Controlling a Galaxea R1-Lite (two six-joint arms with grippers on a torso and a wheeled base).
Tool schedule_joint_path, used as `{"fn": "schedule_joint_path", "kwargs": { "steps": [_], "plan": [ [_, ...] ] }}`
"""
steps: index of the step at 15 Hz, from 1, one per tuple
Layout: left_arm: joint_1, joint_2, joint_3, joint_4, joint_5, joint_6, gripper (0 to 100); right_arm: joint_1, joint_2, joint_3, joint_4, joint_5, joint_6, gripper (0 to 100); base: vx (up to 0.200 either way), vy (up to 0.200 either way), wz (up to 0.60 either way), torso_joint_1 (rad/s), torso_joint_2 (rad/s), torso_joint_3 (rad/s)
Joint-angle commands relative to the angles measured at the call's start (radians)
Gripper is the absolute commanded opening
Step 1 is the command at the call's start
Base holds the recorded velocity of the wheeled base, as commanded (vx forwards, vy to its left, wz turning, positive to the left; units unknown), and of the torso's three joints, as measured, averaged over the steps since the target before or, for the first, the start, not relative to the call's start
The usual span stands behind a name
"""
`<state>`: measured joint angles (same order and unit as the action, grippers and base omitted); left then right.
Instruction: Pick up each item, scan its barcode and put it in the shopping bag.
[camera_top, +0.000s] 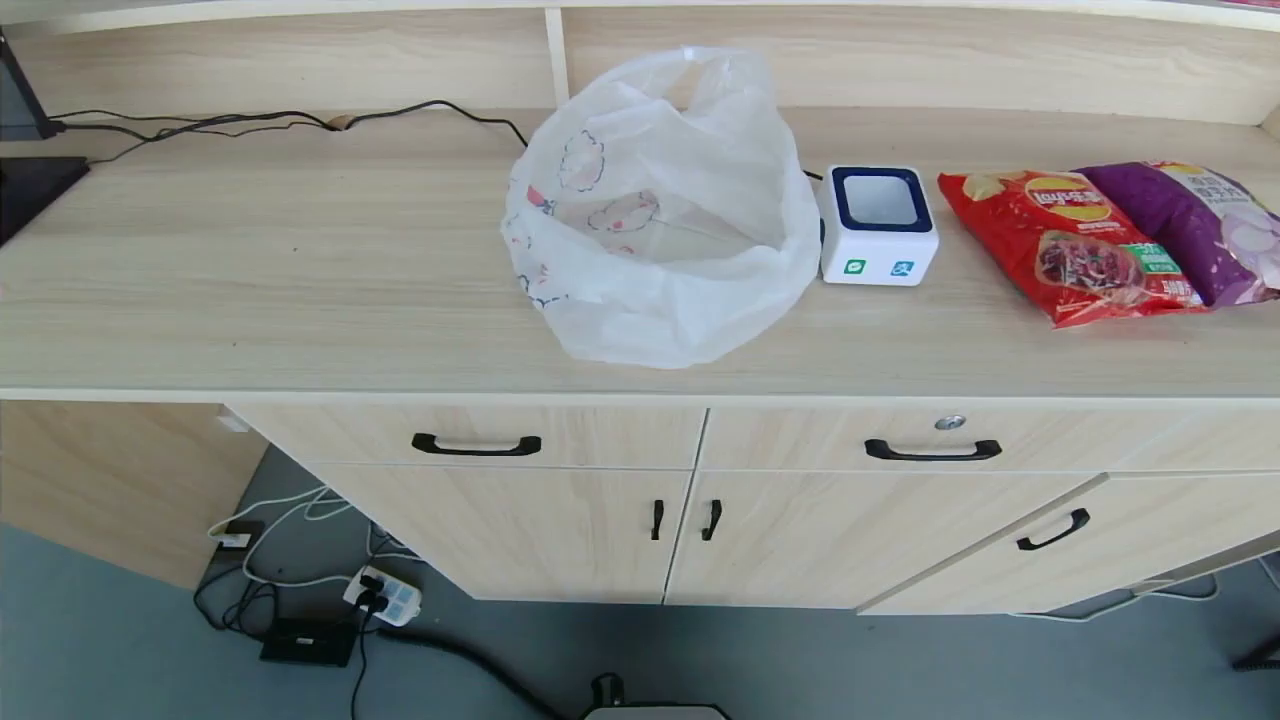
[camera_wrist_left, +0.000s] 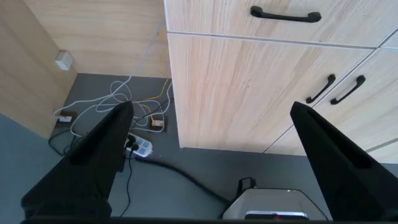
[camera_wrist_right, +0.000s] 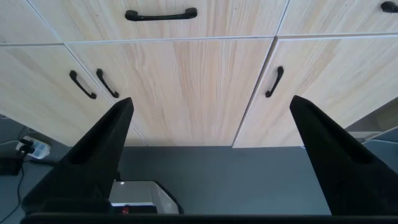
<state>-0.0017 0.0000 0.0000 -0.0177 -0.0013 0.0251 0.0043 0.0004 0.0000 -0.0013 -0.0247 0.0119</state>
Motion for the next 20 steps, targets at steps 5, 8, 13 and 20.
{"fn": "schedule_joint_path", "kwargs": {
  "steps": [5, 8, 13, 20],
  "plan": [
    [0.0, 0.002, 0.0, -0.002, 0.0, 0.001, 100, 0.0, 0.001, 0.0, 0.0, 0.0, 0.002, 100, 0.16, 0.0, 0.0, 0.002, 0.0, 0.005],
    [0.0, 0.002, 0.0, -0.004, 0.0, 0.001, 100, 0.0, 0.001, 0.0, 0.0, 0.0, 0.0, 100, 0.0, 0.0, 0.0, 0.0, 0.0, 0.0],
    [0.0, 0.002, 0.0, -0.004, 0.0, 0.021, 100, 0.0, 0.001, 0.0, 0.0, 0.0, -0.003, 100, 0.0, -0.2, 0.0, -0.004, 0.0, 0.002],
    [0.0, 0.002, 0.0, -0.007, 0.0, 0.021, 100, 0.006, 0.09, -0.127, 0.007, 0.111, -0.073, 100, 0.0, 0.0, 0.0, 0.0, 0.0, 0.0]
  ]
}}
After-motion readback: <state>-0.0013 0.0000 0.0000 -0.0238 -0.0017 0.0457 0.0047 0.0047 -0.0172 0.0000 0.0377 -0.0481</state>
